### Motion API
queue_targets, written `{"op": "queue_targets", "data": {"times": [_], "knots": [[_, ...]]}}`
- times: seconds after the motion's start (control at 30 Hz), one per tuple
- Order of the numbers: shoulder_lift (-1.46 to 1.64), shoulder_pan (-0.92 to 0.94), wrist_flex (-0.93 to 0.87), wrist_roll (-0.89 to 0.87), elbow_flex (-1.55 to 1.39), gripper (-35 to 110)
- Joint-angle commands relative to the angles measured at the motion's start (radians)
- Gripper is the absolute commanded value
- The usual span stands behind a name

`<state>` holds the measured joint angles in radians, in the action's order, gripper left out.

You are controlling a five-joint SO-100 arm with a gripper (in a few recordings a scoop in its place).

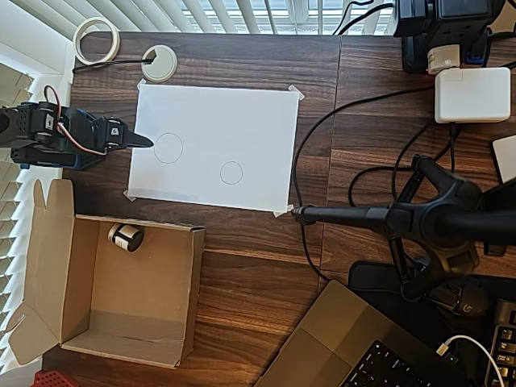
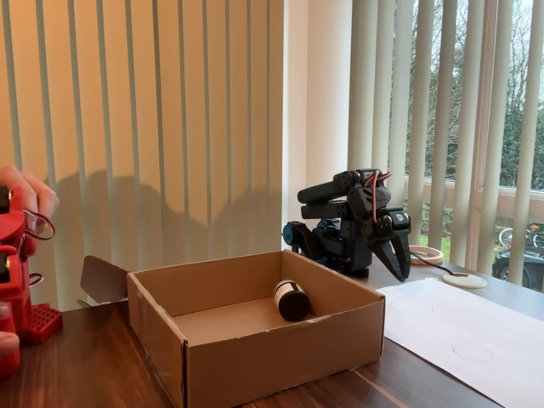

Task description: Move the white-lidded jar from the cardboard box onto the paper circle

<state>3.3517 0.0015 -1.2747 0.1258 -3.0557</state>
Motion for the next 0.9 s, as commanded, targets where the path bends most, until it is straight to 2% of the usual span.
{"op": "queue_targets", "data": {"times": [0.0,0.1,0.87], "knots": [[0.066,0.006,-0.017,-0.002,0.023,0],[0.066,0.003,-0.017,-0.002,0.023,4],[0.064,-0.009,-0.017,0.012,0.023,0]]}}
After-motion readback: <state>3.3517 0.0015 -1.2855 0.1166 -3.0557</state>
